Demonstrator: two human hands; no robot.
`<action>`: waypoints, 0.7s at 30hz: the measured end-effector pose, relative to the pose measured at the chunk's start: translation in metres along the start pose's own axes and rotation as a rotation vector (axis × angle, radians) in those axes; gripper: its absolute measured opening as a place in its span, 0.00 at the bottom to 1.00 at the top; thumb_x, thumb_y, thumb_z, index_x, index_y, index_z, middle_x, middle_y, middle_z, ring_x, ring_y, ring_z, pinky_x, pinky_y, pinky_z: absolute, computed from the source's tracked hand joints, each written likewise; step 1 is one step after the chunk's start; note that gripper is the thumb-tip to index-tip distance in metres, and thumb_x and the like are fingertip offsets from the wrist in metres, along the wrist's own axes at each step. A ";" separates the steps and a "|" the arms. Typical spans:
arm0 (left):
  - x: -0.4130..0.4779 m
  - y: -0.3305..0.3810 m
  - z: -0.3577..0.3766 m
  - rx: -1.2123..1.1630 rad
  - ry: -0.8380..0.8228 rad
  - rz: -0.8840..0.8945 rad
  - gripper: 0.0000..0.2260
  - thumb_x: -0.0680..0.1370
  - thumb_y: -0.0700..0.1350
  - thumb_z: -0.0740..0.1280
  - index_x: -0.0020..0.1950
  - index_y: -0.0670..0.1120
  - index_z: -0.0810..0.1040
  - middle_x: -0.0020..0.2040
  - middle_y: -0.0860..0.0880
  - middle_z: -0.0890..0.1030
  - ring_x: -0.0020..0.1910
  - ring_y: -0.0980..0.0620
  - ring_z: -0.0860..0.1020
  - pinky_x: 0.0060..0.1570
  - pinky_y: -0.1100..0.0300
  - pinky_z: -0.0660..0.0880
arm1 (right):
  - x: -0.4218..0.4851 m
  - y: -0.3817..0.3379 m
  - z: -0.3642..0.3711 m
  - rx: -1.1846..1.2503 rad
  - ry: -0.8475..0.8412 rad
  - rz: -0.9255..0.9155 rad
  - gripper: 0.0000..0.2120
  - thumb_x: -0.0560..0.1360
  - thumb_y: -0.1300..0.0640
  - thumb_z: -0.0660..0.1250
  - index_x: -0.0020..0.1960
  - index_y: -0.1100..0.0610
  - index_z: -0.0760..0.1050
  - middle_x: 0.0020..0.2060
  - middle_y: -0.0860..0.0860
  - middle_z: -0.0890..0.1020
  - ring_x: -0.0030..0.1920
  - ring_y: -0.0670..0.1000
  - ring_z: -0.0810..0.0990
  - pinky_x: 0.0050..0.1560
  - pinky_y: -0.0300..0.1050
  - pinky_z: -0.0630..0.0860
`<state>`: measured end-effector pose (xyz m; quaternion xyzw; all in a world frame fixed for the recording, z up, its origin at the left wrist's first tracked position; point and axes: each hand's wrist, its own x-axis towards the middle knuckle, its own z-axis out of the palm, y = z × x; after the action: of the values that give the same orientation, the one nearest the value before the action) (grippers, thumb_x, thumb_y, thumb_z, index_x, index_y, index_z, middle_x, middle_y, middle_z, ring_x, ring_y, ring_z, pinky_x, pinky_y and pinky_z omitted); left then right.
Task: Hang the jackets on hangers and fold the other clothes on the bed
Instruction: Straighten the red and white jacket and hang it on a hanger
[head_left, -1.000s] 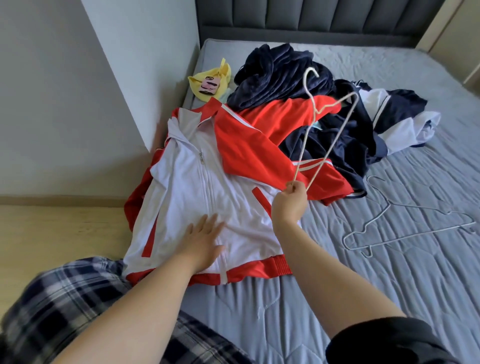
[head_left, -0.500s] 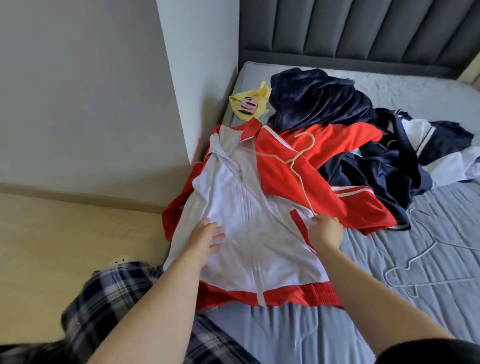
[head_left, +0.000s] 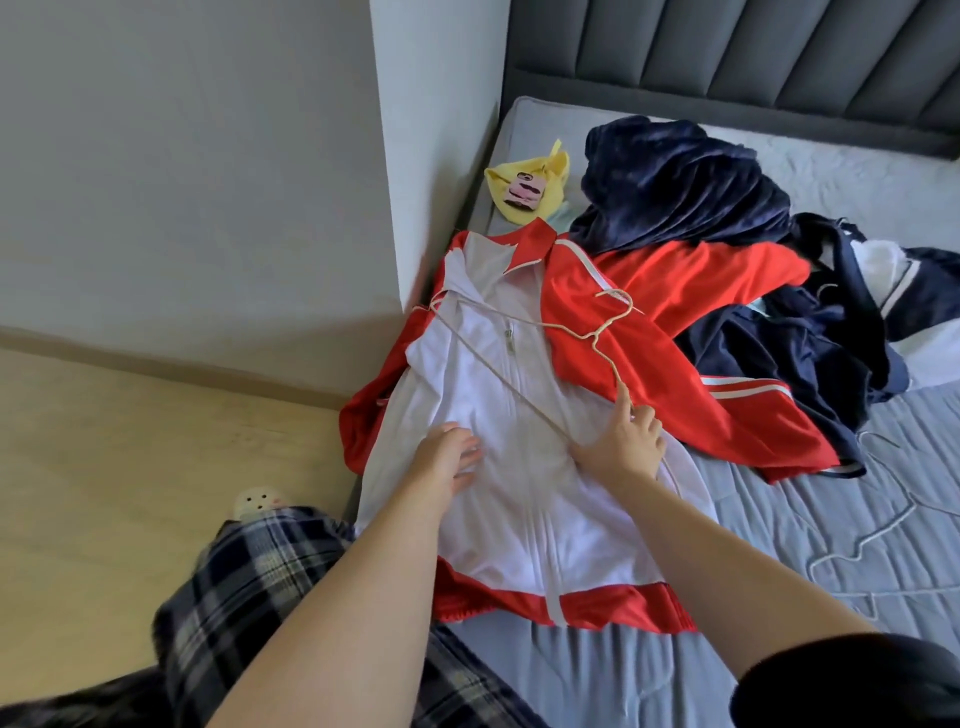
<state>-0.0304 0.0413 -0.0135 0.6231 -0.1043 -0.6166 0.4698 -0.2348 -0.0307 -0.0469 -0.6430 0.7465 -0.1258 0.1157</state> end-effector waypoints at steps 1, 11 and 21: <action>0.003 0.001 -0.001 -0.034 -0.017 -0.004 0.16 0.82 0.43 0.56 0.70 0.45 0.66 0.56 0.46 0.76 0.53 0.48 0.76 0.46 0.56 0.70 | 0.000 0.001 0.000 0.039 0.050 -0.046 0.54 0.62 0.42 0.75 0.77 0.49 0.47 0.63 0.57 0.66 0.63 0.60 0.65 0.65 0.56 0.62; 0.024 0.042 -0.012 -0.646 0.091 0.158 0.15 0.80 0.47 0.59 0.64 0.42 0.72 0.57 0.43 0.76 0.50 0.48 0.78 0.49 0.56 0.74 | 0.015 0.009 -0.024 -0.024 0.170 -0.488 0.50 0.55 0.66 0.73 0.75 0.59 0.60 0.59 0.63 0.69 0.57 0.64 0.69 0.63 0.58 0.63; 0.036 0.032 -0.019 -0.443 0.587 0.223 0.10 0.82 0.40 0.51 0.48 0.41 0.70 0.42 0.46 0.73 0.29 0.46 0.78 0.32 0.55 0.77 | 0.060 0.012 -0.043 -0.130 -0.346 -0.248 0.58 0.59 0.45 0.80 0.77 0.43 0.45 0.66 0.57 0.61 0.67 0.61 0.61 0.70 0.57 0.59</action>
<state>0.0078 0.0070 -0.0190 0.6415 0.1033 -0.3647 0.6670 -0.2687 -0.0868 -0.0111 -0.7479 0.6375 0.0217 0.1838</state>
